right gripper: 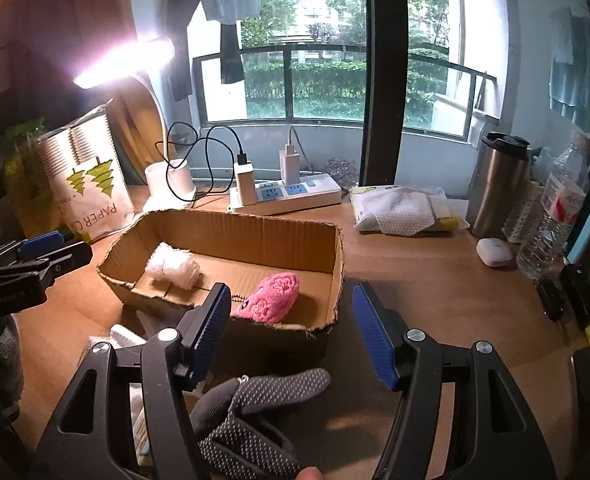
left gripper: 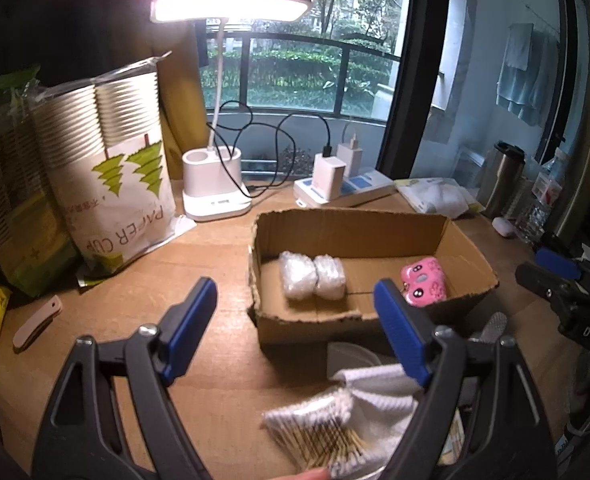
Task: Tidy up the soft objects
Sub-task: 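Grasp the grey dotted glove with the right tool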
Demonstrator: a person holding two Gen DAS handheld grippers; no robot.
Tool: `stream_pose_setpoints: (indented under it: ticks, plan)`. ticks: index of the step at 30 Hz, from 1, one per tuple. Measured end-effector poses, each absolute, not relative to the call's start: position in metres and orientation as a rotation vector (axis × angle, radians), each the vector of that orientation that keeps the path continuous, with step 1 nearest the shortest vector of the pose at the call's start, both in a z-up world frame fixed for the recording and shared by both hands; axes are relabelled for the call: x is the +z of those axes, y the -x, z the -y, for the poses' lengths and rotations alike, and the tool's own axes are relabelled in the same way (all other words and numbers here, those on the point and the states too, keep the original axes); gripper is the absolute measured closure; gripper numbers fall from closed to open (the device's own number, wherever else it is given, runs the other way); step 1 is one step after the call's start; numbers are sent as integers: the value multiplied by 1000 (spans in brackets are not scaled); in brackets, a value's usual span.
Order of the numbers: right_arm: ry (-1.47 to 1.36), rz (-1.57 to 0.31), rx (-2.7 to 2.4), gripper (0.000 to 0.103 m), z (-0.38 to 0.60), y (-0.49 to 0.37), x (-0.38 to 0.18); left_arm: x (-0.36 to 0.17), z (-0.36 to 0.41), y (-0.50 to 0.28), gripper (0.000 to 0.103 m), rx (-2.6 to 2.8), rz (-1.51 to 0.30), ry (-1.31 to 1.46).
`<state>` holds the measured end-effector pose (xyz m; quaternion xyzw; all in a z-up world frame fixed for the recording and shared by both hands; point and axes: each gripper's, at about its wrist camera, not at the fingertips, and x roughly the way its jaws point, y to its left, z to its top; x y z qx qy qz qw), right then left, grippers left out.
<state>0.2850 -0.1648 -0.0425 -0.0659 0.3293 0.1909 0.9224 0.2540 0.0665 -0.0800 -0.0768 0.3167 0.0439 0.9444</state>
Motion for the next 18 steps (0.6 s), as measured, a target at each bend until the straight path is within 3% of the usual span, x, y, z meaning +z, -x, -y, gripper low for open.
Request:
stream_pose_setpoints:
  ticks: [18]
  plan:
    - [156,-703,427,36,155,-242,-54,-96,-53,-210,21,49,-675,157]
